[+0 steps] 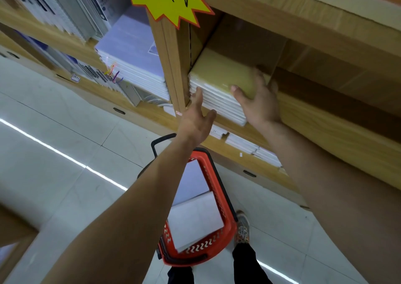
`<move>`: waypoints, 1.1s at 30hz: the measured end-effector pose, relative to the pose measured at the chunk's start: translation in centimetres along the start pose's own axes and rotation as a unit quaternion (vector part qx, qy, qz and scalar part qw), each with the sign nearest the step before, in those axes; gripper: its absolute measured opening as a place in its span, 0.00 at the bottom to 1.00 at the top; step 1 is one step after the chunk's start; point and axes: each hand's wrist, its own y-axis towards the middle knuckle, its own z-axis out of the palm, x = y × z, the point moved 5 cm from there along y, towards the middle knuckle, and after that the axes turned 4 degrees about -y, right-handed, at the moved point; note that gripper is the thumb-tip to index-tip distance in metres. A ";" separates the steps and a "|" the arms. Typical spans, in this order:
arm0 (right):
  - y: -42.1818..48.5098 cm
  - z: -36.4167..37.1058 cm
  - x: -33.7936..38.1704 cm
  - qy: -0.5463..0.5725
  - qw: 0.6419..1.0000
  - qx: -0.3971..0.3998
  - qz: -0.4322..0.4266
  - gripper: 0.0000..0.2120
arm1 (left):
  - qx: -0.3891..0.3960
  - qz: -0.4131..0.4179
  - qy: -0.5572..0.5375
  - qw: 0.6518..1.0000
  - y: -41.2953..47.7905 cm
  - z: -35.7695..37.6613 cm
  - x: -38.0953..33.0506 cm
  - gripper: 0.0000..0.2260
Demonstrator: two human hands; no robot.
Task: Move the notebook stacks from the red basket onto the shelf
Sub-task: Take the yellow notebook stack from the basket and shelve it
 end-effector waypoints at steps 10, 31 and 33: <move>-1.3 -0.5 0.0 -0.110 0.993 0.025 -0.025 0.37 | 0.056 0.013 0.009 0.998 0.1 -0.5 1.1 0.33; 1.0 3.3 4.7 -0.326 0.921 -0.099 -0.188 0.35 | -0.057 -0.015 0.048 0.997 -0.6 -6.3 8.0 0.21; 0.8 2.9 5.0 -0.298 0.934 -0.089 -0.178 0.37 | -0.036 -0.011 0.055 0.998 -0.9 -5.0 7.2 0.23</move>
